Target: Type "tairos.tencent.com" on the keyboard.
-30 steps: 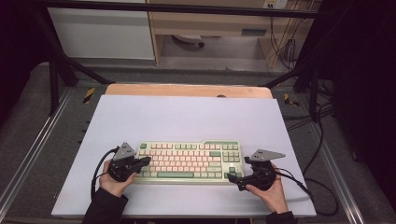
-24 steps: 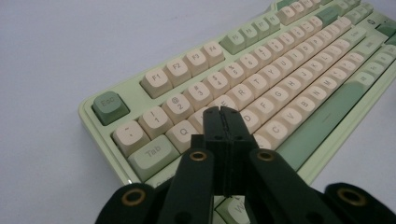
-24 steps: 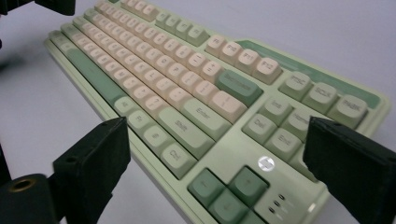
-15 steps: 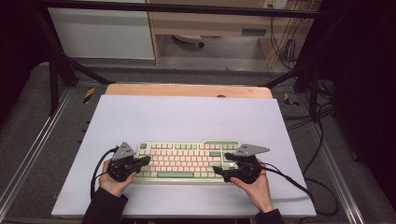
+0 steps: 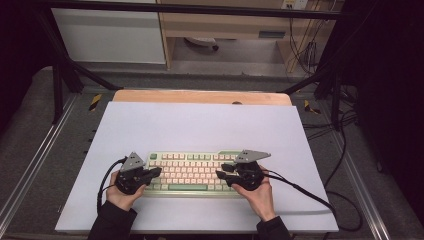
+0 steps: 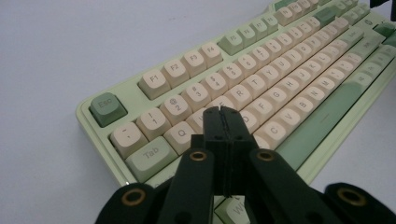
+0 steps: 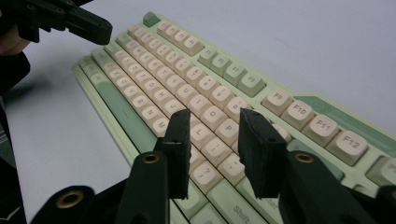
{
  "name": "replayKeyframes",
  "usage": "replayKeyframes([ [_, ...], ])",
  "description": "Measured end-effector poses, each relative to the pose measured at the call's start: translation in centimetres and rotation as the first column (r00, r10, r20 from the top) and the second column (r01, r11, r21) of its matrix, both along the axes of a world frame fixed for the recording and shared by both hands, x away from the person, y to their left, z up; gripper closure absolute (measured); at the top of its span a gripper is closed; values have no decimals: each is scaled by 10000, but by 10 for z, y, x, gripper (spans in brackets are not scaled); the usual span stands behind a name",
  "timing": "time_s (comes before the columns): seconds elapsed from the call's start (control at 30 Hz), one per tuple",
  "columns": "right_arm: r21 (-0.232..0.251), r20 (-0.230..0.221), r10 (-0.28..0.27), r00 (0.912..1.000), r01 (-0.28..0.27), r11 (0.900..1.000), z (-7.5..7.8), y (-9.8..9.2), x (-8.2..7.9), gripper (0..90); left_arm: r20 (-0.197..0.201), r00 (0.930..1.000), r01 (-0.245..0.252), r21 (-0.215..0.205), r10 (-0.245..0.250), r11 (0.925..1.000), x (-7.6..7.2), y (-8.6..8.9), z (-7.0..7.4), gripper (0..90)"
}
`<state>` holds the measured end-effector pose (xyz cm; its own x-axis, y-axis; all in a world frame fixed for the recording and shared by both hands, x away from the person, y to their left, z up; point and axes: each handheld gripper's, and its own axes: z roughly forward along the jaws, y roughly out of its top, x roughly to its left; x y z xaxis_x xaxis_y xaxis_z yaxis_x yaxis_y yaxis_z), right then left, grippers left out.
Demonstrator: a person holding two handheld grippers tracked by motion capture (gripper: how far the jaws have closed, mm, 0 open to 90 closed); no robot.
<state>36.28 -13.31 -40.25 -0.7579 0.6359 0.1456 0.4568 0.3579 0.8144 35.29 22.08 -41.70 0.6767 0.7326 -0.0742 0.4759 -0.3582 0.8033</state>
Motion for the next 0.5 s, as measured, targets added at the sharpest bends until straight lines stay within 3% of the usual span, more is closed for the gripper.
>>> replayKeyframes([
  [0.5, -57, -229, 239, 9995, -240, 9997, -7, 37, 11, 885, 20, 10000, 4, 5, -4, 10000, 0, 0, 0, 900],
])
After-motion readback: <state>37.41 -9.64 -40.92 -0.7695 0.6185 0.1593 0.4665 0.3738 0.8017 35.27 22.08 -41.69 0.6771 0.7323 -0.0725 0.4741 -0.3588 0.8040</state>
